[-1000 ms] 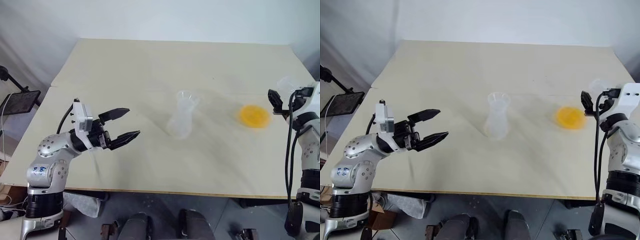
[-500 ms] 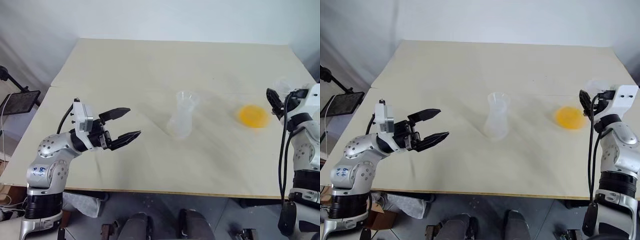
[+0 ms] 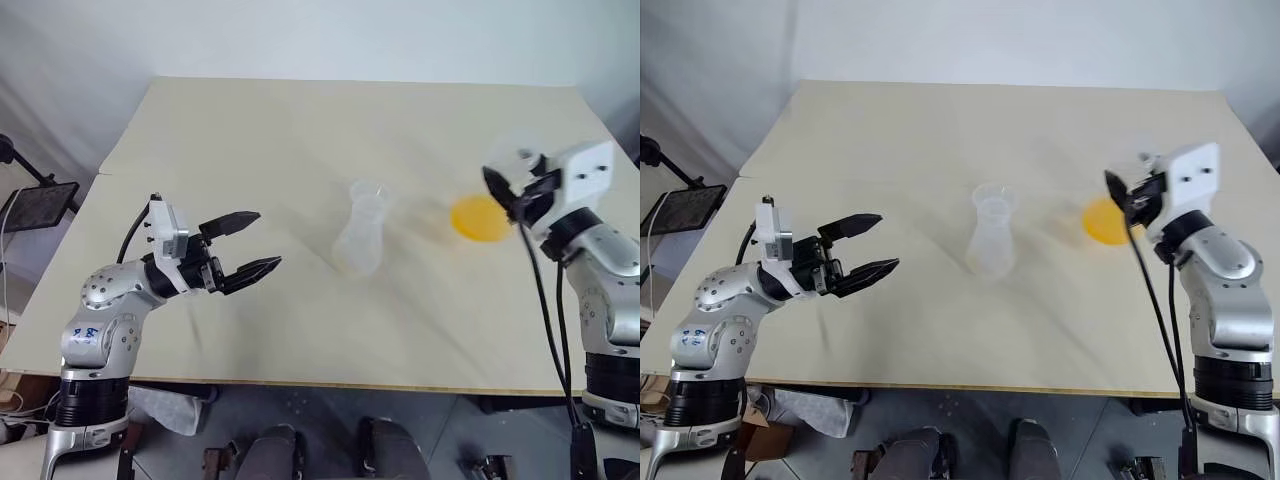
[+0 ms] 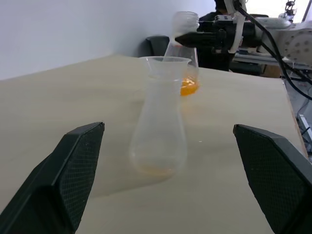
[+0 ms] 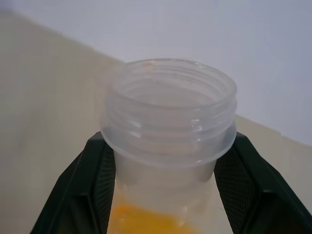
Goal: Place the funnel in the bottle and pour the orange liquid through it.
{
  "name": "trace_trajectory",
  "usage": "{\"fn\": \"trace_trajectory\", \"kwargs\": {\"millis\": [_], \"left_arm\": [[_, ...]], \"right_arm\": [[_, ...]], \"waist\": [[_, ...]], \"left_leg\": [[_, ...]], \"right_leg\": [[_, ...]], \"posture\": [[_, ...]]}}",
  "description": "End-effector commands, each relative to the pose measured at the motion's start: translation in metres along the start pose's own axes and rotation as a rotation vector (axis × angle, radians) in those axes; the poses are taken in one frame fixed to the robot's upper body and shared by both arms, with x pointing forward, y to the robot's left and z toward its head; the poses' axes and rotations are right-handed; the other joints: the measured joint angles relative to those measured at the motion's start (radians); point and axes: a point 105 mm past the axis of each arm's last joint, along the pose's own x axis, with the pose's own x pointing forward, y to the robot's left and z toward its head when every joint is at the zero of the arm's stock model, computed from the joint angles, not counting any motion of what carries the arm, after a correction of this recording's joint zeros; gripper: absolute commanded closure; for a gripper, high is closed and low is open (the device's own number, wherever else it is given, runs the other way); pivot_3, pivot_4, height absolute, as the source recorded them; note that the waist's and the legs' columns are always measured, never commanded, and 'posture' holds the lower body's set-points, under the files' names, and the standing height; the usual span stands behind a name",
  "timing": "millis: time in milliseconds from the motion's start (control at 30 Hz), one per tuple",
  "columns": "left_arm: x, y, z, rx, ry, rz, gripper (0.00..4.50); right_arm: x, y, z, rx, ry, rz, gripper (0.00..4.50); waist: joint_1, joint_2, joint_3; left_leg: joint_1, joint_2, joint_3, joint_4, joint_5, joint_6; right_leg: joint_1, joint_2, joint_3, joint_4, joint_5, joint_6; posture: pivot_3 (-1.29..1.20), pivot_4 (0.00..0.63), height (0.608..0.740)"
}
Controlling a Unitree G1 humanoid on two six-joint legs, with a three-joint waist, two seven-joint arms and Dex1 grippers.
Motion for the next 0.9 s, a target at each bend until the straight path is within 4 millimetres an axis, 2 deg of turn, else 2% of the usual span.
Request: {"fn": "trace_trajectory", "kwargs": {"millis": [33,167,333,600,900], "left_arm": [[0.003,0.001,0.003,0.028,-0.009,-0.016,0.00],[0.006,0.003,0.003,0.028,-0.015,-0.017,0.00],[0.008,0.004,0.002,0.029,-0.020,-0.014,0.00],[0.009,0.005,0.000,0.030,-0.028,-0.003,0.00],[0.010,0.005,0.000,0.033,-0.033,0.004,0.00]], "right_arm": [[0.002,0.013,0.038,-0.247,-0.082,0.006,2.08],[0.007,0.022,0.053,-0.450,-0.141,-0.028,2.08],[0.015,0.039,0.061,-0.565,-0.190,-0.015,2.08],[0.022,0.051,0.057,-0.634,-0.193,-0.032,2.08],[0.026,0.060,0.061,-0.844,-0.246,-0.054,2.08]], "waist": [[0.003,0.000,0.000],[0.004,0.000,0.000],[0.001,0.000,0.000],[0.000,0.000,0.000],[-0.001,0.000,0.000]], "left_leg": [[0.000,0.000,0.000,0.000,0.000,0.000],[0.000,-0.001,0.000,0.000,0.000,0.000],[0.000,-0.001,0.000,0.000,0.000,0.000],[0.000,-0.001,0.000,0.000,0.000,0.000],[0.000,-0.001,0.000,-0.001,0.000,0.000]], "right_leg": [[0.000,0.000,0.000,0.000,0.000,0.000],[0.000,0.000,-0.001,0.000,0.000,0.000],[0.000,0.000,-0.002,0.000,0.000,0.000],[0.000,0.000,-0.003,0.000,0.000,0.000],[0.000,0.001,-0.003,-0.001,0.000,0.000]], "posture": [[0.00,0.150,0.740],[0.00,0.150,0.740],[0.00,0.150,0.740],[0.00,0.150,0.740],[0.00,0.150,0.740]]}}
